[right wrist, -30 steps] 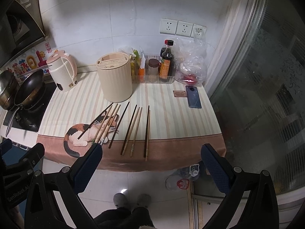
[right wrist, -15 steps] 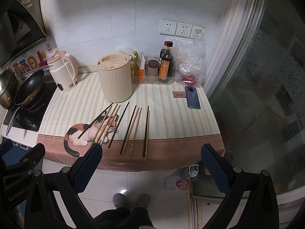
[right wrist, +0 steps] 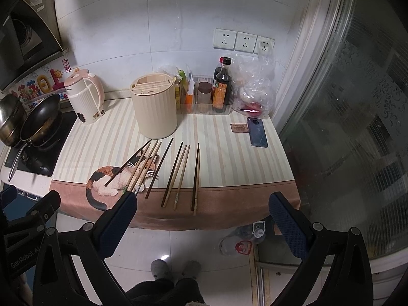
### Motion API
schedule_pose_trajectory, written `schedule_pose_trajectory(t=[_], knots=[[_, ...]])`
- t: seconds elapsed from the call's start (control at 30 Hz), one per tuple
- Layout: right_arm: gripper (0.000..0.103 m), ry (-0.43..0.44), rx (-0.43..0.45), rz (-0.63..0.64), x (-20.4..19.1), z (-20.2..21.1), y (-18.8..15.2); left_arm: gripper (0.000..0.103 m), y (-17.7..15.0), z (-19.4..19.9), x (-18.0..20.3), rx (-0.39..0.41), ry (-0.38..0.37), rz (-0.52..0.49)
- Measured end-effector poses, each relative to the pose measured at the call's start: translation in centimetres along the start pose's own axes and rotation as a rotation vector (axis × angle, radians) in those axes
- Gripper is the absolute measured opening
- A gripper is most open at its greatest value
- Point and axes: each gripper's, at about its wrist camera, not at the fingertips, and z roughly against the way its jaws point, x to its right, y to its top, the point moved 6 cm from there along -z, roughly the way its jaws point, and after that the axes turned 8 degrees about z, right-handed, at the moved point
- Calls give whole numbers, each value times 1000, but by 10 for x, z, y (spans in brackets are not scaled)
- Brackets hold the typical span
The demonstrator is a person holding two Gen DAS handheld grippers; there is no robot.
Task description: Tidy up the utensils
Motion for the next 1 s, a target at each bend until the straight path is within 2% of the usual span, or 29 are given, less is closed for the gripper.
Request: schedule_pose_trajectory(t=[0.43, 0.63, 0.73, 0.83, 0.93, 1.0], knots=[[103, 9, 13, -1, -5, 3, 5, 103, -1, 1, -3, 3, 0, 1], [103, 20, 28, -34, -3, -12, 6, 103, 24, -12, 2, 94, 23, -16], [103, 12, 26, -48, 1, -40, 7, 103, 36, -38, 8, 126, 57, -40], [100, 7, -2, -58, 7, -81, 12, 103, 43, -74, 15, 125, 113, -71], [87, 43, -70, -73, 12, -131, 14, 103, 47, -116, 18, 103, 183, -103], [73, 84, -128, -77, 11, -165, 11, 103, 50, -147, 17, 67, 214, -124]])
